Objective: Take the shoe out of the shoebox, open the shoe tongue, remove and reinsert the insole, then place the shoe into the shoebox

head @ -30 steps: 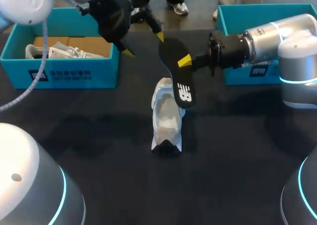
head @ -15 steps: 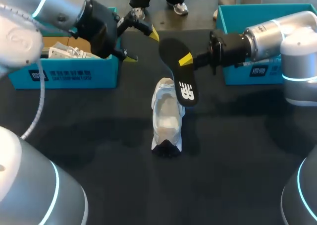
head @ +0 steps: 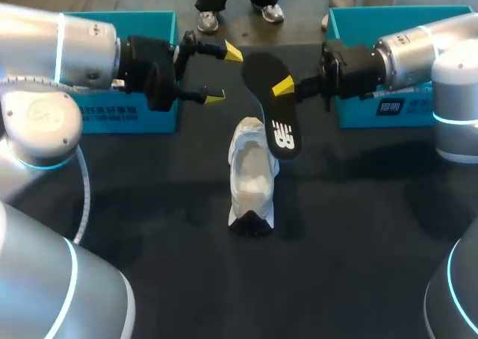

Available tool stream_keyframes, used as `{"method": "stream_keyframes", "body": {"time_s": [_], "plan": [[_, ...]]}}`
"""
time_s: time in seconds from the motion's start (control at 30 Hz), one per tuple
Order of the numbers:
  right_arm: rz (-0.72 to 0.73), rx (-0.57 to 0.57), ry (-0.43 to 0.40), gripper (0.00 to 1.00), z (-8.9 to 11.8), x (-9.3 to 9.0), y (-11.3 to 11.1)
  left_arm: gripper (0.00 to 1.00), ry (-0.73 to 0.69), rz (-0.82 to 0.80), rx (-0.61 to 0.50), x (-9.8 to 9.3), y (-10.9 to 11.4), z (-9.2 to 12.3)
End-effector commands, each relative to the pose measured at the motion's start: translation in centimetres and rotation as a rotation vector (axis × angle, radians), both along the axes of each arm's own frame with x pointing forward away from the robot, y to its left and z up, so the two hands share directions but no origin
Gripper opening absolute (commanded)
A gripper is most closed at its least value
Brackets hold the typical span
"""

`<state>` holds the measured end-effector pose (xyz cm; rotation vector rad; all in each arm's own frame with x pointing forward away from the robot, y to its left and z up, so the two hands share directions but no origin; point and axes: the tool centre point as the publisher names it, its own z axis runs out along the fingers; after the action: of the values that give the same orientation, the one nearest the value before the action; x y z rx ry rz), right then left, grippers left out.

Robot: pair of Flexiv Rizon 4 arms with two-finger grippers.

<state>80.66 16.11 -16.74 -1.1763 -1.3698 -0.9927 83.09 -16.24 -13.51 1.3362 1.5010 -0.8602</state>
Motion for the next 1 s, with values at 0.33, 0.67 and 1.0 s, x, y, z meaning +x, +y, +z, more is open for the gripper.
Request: {"method": "stream_keyframes", "body": {"time_s": [0.33,0.67,1.0], "plan": [[-0.029,-0.001,-0.017,0.0,0.8,-0.8,0.3,1.0,-0.018,-0.022,-0.319,0.0,-1.2,-0.9],[-0.035,0.017,-0.012,0.0,1.0,-1.7,1.1,1.0,-0.039,-0.033,-0.342,0.6,-2.2,-1.4],[-0.023,0.043,-0.002,0.0,0.5,-1.6,3.2,0.9,-0.023,-0.019,-0.389,1.3,-4.5,-1.6]]}}
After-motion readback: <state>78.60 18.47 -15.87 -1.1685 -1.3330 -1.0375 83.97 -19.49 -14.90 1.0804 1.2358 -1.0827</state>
